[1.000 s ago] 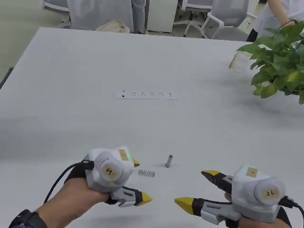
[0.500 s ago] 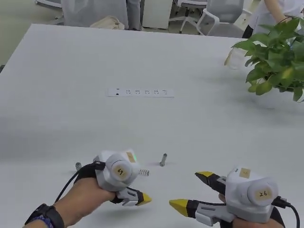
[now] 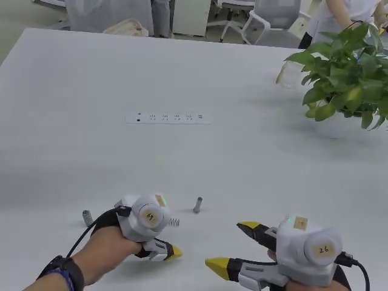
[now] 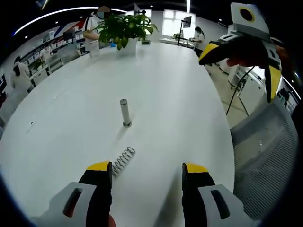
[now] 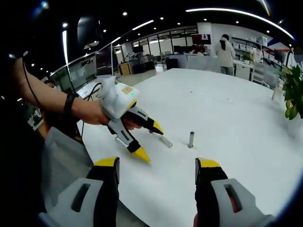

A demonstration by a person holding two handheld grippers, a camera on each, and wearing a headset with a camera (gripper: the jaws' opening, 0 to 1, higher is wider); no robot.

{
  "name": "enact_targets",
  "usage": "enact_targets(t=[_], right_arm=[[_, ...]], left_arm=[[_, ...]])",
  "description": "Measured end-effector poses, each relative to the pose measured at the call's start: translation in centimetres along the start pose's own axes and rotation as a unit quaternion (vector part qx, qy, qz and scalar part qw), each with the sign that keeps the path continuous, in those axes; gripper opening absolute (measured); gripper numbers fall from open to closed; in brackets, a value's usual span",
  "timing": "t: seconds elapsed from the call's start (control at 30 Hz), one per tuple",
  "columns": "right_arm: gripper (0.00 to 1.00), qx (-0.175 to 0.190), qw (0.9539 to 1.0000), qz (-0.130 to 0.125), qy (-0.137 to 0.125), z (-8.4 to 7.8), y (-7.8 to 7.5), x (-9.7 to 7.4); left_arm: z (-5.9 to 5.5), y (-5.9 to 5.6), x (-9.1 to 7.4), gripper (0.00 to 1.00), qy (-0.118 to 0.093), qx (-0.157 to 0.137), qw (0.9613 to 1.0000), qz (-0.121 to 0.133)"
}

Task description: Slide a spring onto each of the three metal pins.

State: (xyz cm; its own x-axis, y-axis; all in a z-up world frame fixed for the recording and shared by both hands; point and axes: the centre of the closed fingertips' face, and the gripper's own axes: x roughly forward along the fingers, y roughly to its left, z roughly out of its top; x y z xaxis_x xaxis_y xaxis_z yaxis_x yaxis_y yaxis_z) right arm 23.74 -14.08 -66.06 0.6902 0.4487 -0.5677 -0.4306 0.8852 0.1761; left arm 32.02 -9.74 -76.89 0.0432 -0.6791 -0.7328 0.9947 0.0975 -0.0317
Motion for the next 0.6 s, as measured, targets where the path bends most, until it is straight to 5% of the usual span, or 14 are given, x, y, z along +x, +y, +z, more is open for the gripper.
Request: enact_targets(t=[0.6], right_arm=[[0.62,0.005,1.0000,0.000,0.001,-0.2,-0.1,0.0]], left_arm=[[-1.2,-0.6,0.9,0.48,0.019,-0.004,0.9998,-0.011]])
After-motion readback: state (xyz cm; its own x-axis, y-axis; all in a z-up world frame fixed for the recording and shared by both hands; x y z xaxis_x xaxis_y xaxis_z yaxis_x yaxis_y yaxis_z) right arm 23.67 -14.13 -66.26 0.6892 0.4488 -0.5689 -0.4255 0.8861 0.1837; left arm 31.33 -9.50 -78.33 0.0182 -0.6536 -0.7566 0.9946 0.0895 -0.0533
